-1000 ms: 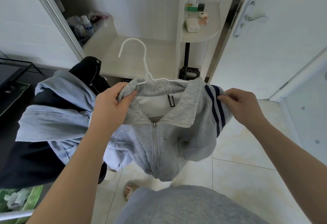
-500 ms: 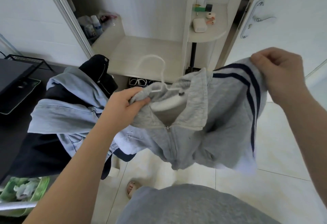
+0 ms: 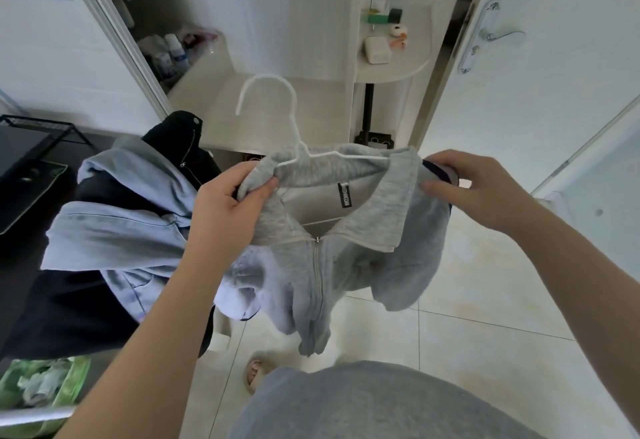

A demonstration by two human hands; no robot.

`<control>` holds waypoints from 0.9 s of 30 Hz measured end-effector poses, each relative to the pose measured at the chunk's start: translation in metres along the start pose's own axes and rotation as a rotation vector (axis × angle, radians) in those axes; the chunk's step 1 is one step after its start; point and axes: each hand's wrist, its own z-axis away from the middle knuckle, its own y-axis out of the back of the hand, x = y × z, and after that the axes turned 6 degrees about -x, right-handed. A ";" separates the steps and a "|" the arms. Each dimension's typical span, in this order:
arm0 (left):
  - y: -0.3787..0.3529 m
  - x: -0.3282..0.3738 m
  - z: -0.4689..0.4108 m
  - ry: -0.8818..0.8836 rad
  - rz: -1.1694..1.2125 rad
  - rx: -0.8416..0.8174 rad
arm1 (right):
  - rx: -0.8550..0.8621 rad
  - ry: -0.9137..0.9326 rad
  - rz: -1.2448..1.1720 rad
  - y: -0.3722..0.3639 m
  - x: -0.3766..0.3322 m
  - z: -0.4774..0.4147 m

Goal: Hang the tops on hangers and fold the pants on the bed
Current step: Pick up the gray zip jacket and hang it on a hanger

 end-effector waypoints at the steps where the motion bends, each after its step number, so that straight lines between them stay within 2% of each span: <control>1: -0.002 0.002 0.000 -0.004 -0.024 -0.040 | -0.033 0.012 0.027 -0.002 -0.004 -0.002; 6: -0.020 0.011 -0.006 0.038 -0.029 -0.145 | -0.278 0.074 0.149 -0.023 -0.030 -0.023; 9: -0.017 0.007 -0.005 0.089 -0.028 -0.160 | -0.439 0.004 -0.011 -0.027 -0.039 -0.028; 11: -0.016 0.003 -0.002 0.099 -0.047 -0.170 | -0.472 0.006 -0.018 -0.031 -0.043 -0.030; 15: -0.026 0.006 -0.001 0.146 -0.065 -0.282 | -0.286 0.097 0.112 -0.060 -0.044 -0.033; 18: -0.013 0.003 -0.008 0.201 -0.072 -0.409 | -0.180 0.103 0.019 -0.064 -0.039 -0.030; 21: 0.017 -0.019 -0.010 0.363 -0.224 -0.538 | -0.054 0.123 -0.027 -0.046 -0.032 -0.027; 24: 0.026 -0.044 -0.006 0.487 -0.335 -0.537 | 0.034 0.130 -0.032 -0.025 -0.030 -0.026; 27: 0.015 -0.049 -0.002 0.391 -0.224 -0.478 | 0.046 0.119 -0.036 -0.006 -0.028 -0.024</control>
